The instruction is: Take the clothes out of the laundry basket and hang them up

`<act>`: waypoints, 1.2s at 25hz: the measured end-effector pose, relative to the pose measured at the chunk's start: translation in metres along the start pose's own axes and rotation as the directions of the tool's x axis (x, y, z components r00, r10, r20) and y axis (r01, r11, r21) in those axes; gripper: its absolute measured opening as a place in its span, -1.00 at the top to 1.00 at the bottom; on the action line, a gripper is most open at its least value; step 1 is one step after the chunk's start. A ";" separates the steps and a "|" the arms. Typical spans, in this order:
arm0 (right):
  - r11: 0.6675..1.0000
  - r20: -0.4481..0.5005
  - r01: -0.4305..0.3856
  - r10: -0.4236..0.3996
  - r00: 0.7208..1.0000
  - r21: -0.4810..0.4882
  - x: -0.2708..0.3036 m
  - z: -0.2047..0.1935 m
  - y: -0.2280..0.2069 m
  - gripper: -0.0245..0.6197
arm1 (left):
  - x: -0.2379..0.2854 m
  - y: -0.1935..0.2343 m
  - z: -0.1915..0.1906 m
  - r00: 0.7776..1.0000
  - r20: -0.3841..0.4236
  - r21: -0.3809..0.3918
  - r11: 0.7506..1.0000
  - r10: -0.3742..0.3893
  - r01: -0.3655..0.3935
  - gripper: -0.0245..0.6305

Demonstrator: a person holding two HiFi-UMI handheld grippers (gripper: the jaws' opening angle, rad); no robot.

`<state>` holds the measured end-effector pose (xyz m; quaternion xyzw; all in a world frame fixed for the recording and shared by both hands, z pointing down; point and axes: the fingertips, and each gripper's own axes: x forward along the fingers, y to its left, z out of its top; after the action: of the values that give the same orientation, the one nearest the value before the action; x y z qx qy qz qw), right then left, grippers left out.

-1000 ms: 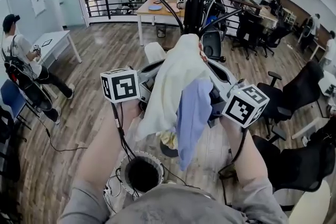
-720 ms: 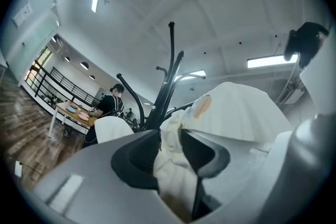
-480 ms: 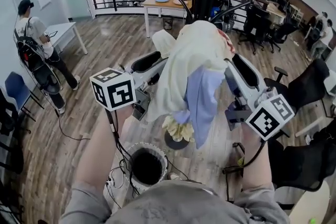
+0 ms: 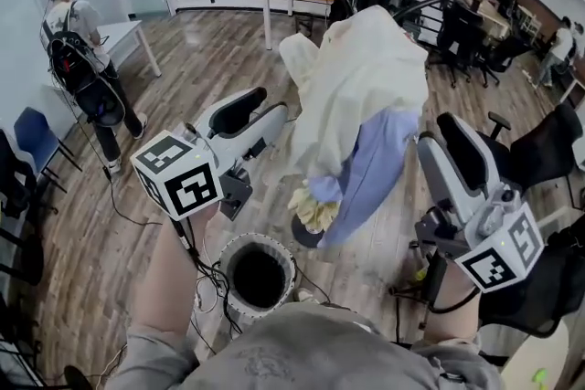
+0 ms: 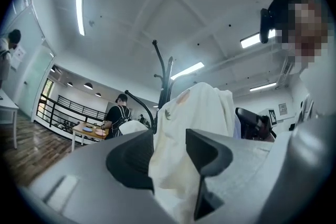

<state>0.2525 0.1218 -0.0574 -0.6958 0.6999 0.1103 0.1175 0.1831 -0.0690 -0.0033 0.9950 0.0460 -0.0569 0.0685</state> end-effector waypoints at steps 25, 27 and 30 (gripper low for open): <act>0.828 -0.168 -0.532 0.558 0.813 0.179 0.128 -0.115 0.192 0.37 | -0.219 0.028 -0.022 0.844 -0.021 0.084 0.842 0.536 -0.533 0.47; 0.817 -0.185 -0.543 0.574 0.797 0.197 0.136 -0.130 0.200 0.37 | -0.240 0.031 -0.031 0.808 -0.026 0.074 0.807 0.588 -0.585 0.49; 0.798 -0.211 -0.560 0.601 0.771 0.222 0.139 -0.152 0.216 0.44 | -0.273 0.028 -0.043 0.753 -0.032 0.073 0.752 0.658 -0.655 0.53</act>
<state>0.0339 -0.0565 0.0404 -0.4428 0.8961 -0.0066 0.0318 -0.0793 -0.1134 0.0756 0.9506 -0.3056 -0.0028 0.0546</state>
